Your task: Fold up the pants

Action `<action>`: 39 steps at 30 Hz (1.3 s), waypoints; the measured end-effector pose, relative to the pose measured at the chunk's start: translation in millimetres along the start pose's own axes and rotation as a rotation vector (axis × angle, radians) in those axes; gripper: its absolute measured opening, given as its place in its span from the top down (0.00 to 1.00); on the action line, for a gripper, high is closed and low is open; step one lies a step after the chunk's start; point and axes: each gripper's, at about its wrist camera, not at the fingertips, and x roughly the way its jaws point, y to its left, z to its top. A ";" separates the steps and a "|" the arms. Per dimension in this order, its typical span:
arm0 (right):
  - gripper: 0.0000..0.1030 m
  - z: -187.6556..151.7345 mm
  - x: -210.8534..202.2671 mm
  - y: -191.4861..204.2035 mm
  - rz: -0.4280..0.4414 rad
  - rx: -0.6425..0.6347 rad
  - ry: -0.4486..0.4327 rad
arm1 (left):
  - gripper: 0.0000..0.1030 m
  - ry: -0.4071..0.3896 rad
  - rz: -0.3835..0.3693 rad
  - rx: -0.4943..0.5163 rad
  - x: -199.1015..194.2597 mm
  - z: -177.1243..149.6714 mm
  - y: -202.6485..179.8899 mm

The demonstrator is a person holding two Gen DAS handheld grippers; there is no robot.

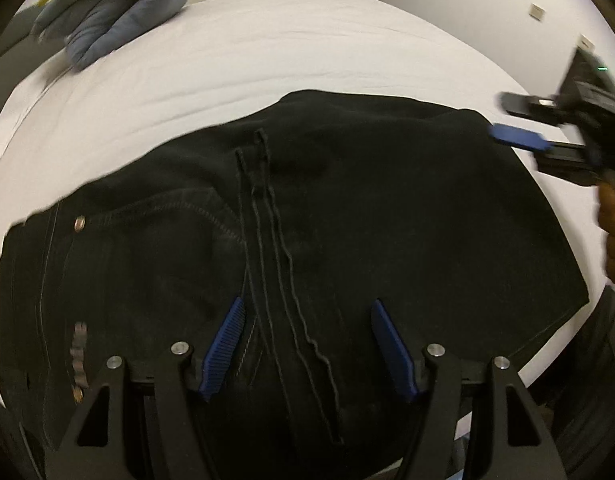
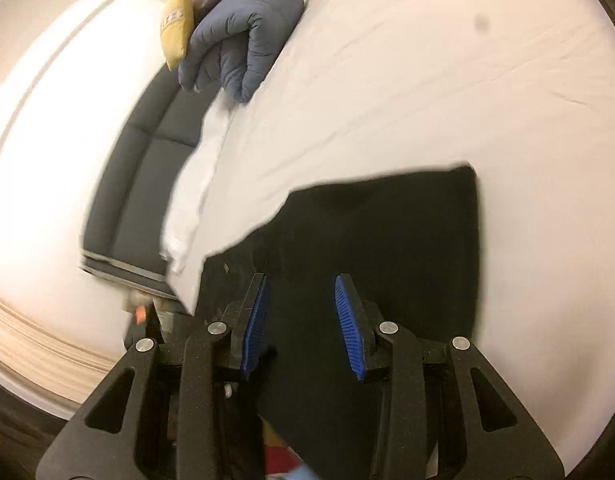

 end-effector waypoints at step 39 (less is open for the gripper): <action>0.33 -97.3 35.2 129.0 0.139 -0.096 0.081 | 0.21 -0.241 -0.119 -0.560 -84.1 -79.4 124.4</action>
